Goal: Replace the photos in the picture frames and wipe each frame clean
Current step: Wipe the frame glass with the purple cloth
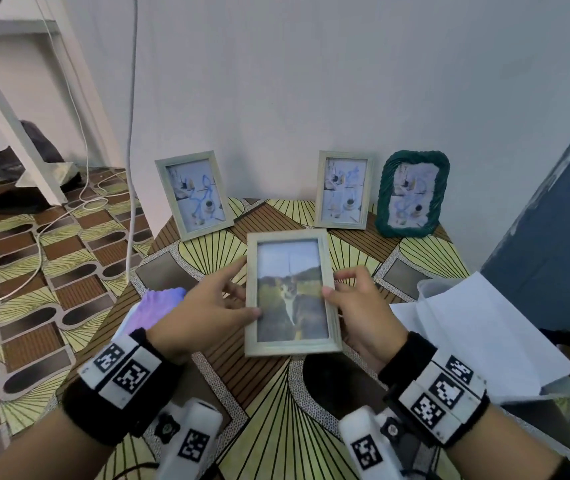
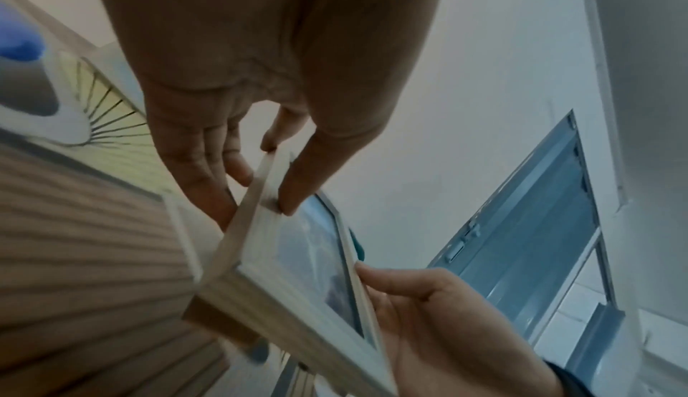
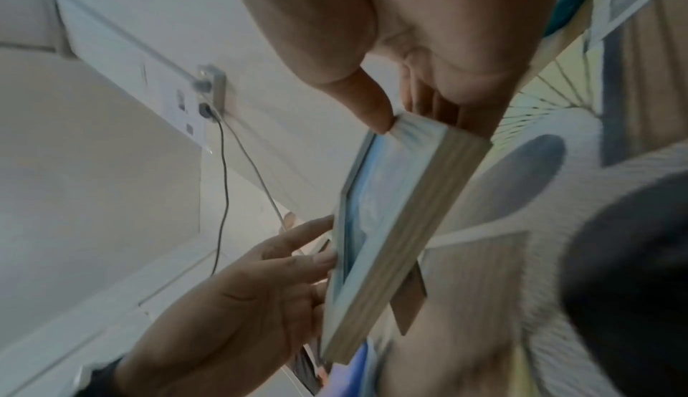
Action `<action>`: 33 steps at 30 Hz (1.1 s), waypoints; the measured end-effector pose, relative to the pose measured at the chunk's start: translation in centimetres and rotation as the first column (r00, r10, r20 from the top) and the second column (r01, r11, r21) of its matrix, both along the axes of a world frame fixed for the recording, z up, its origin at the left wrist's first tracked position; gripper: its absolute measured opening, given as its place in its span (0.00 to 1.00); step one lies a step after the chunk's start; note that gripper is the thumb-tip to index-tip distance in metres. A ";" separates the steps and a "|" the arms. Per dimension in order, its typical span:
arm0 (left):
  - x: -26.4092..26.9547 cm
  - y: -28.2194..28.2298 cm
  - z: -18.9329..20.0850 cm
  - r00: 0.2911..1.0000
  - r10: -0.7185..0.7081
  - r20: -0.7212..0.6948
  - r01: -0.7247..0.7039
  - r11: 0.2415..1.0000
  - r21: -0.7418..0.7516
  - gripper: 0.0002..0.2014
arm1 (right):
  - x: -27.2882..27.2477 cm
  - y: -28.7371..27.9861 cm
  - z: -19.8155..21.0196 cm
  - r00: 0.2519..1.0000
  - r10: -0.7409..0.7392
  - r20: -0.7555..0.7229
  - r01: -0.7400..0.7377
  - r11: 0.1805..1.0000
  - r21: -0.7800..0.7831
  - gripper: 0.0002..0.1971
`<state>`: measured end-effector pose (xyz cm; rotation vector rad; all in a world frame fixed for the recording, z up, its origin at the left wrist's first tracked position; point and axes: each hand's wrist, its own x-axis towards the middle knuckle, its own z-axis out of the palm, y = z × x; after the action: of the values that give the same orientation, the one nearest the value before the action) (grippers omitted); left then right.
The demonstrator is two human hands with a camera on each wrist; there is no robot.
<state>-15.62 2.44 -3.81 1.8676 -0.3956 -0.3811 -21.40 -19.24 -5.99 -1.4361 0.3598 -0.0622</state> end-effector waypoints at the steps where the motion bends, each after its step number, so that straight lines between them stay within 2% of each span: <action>1: 0.4 0.0 0.7 0.999 0.025 -0.032 -0.027 0.997 -0.066 0.41 | 0.5 -0.1 0.5 0.999 -0.006 0.036 0.004 0.998 0.057 0.11; 3: 1.4 0.0 2.1 0.998 0.029 -0.053 -0.038 0.983 -0.177 0.41 | 1.7 -0.3 1.6 0.995 -0.024 0.097 0.004 0.980 0.200 0.14; 5: 2.5 -0.3 3.2 1.000 -0.006 -0.013 0.003 0.971 -0.238 0.40 | 3.0 -0.5 2.7 0.989 -0.037 0.144 -0.013 0.942 0.335 0.17; 8: 4.4 -0.9 4.0 0.999 -0.026 0.044 0.036 0.968 -0.247 0.37 | 4.8 -0.8 3.6 0.980 -0.026 0.196 -0.057 0.913 0.405 0.18; 12: 7.2 -1.7 3.9 1.000 -0.008 -0.003 0.007 0.967 -0.256 0.36 | 7.5 -1.2 3.9 0.982 -0.037 0.184 -0.031 0.936 0.351 0.13; 17: 10.4 -2.5 2.0 0.998 0.031 -0.055 -0.042 0.976 -0.213 0.37 | 11.3 -1.3 2.9 0.982 -0.074 0.176 0.025 0.964 0.265 0.12; 20: 12.7 -3.3 1.3 0.996 0.062 -0.056 -0.073 0.973 -0.217 0.36 | 14.0 -1.2 2.6 0.976 -0.108 0.190 0.087 0.990 0.111 0.14; 23: 15.1 -4.5 1.3 0.996 0.092 0.002 -0.090 0.975 -0.204 0.34 | 16.9 -1.3 3.1 0.973 -0.111 0.200 0.104 0.993 0.049 0.17; 28: 19.6 -6.2 1.9 0.988 0.145 0.046 -0.133 0.970 -0.204 0.33 | 21.9 -2.1 4.4 0.968 -0.075 0.240 0.076 0.997 0.005 0.22; 33: 23.7 -7.0 0.6 0.987 0.160 0.012 -0.152 0.954 -0.258 0.34 | 26.5 -2.7 3.1 0.968 -0.053 0.245 0.064 0.997 -0.037 0.23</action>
<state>8.10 -4.53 -3.22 1.6400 -0.3011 -0.1829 5.09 -21.91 -2.92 -1.4427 0.1988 -0.2943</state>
